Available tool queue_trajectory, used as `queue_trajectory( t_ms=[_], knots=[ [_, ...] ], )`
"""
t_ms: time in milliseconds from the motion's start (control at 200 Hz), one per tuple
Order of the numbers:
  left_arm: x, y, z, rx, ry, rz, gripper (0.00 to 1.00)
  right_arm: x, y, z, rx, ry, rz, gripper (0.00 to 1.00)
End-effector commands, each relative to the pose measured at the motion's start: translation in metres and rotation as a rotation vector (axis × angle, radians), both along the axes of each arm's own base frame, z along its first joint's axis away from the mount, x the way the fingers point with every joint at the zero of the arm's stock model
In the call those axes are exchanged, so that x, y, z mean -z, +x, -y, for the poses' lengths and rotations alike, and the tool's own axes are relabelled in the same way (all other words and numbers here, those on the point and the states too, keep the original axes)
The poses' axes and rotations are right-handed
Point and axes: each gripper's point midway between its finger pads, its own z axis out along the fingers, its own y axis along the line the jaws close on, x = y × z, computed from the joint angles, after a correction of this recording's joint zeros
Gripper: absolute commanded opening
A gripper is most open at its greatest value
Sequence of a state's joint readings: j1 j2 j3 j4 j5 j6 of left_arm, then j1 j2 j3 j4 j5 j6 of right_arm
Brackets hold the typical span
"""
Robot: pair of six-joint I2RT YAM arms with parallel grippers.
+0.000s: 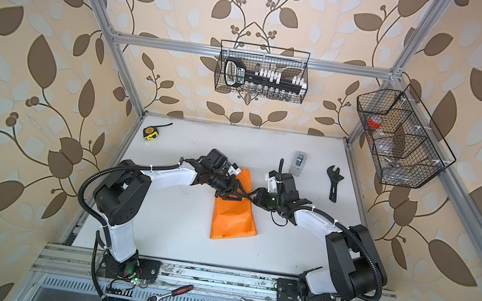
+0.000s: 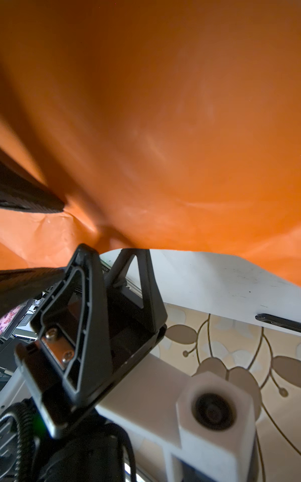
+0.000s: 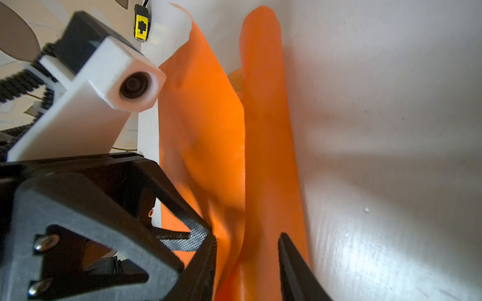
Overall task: Wrap a gift box in wrapping paper
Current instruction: Second fold the wrapping paper around the gift box.
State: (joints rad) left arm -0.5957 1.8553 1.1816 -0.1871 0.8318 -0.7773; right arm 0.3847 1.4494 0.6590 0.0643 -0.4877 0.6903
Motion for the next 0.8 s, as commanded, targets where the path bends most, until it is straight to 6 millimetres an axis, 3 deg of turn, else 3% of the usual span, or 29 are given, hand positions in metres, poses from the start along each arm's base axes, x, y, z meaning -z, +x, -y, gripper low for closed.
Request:
queue_trajectory(
  t_ms=[0, 85, 215, 310, 390, 545, 640, 700, 795],
  knots=[
    [0.045, -0.008, -0.019, -0.038, 0.188, -0.065, 0.39, 0.007, -0.005, -0.007, -0.027, 0.014, -0.013, 0.35],
    [0.026, -0.002, -0.015, -0.036, 0.171, -0.038, 0.41, 0.009, -0.006, -0.012, -0.035, 0.021, -0.018, 0.28],
    [-0.029, 0.003, -0.013, -0.035, 0.131, 0.053, 0.48, 0.009, -0.009, -0.02, -0.045, 0.042, -0.02, 0.18],
    [-0.068, 0.001, -0.028, -0.054, 0.157, 0.145, 0.58, 0.008, -0.013, -0.025, -0.048, 0.06, -0.02, 0.13],
    [-0.084, -0.003, -0.054, -0.091, 0.222, 0.201, 0.65, 0.006, -0.016, -0.03, -0.051, 0.078, -0.02, 0.11],
    [-0.076, -0.017, -0.127, -0.198, 0.406, 0.249, 0.72, 0.006, -0.021, -0.041, -0.063, 0.106, -0.025, 0.07],
    [-0.052, -0.029, -0.166, -0.251, 0.514, 0.241, 0.77, 0.008, -0.021, -0.046, -0.062, 0.123, -0.032, 0.06],
    [-0.036, -0.033, -0.174, -0.26, 0.506, 0.22, 0.79, 0.01, -0.02, -0.049, -0.062, 0.133, -0.038, 0.05],
    [-0.017, -0.037, -0.169, -0.233, 0.476, 0.187, 0.8, 0.011, -0.018, -0.053, -0.063, 0.155, -0.048, 0.03]
  ],
)
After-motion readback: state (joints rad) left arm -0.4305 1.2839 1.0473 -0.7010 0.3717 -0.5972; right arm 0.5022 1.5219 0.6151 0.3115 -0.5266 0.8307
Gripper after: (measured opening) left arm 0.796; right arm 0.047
